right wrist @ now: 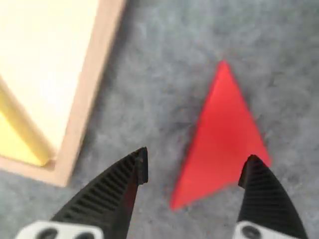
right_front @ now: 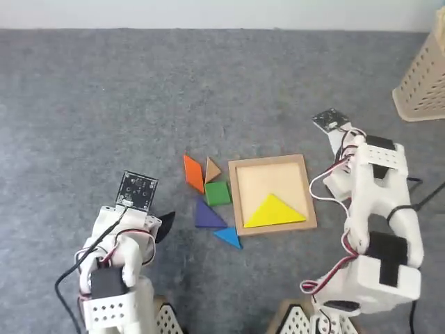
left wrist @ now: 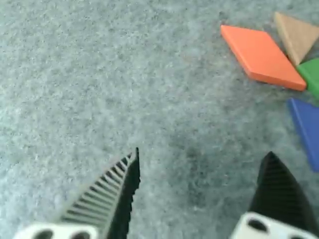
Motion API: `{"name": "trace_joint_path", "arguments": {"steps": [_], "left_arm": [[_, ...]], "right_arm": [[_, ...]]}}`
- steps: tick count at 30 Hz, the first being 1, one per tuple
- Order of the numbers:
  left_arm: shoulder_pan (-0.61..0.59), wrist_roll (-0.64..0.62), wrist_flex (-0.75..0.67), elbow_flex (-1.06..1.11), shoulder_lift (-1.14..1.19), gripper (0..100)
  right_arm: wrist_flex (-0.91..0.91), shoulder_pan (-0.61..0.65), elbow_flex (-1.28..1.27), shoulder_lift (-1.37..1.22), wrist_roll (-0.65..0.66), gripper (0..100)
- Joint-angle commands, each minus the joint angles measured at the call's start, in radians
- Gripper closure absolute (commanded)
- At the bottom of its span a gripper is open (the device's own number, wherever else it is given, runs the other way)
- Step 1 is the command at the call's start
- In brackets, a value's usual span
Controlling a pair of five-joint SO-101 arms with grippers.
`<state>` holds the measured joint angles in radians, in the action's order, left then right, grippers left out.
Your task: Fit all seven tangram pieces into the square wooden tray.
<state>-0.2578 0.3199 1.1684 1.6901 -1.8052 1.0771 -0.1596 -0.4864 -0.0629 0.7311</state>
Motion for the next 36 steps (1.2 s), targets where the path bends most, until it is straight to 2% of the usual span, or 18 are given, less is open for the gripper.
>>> {"name": "trace_joint_path", "arguments": {"steps": [1, 8, 11, 26, 36], "left_arm": [[0.008, 0.006, -0.003, -0.005, -0.015, 65], [0.008, 0.006, -0.003, -0.005, -0.015, 65], [0.008, 0.006, -0.003, -0.005, -0.015, 65], [0.008, 0.006, -0.003, -0.005, -0.015, 65], [0.008, 0.006, -0.003, -0.005, -0.015, 65]], "right_arm": [[-0.042, -0.005, 0.057, -0.004, 0.055, 70.3], [-0.047, -0.073, 0.110, -0.070, 0.092, 70.5], [-0.045, -0.101, 0.170, -0.099, 0.025, 70.3], [-0.047, -0.104, 0.218, -0.232, 0.011, 70.5], [-0.061, -0.122, 0.216, -0.232, -0.181, 70.7]]}}
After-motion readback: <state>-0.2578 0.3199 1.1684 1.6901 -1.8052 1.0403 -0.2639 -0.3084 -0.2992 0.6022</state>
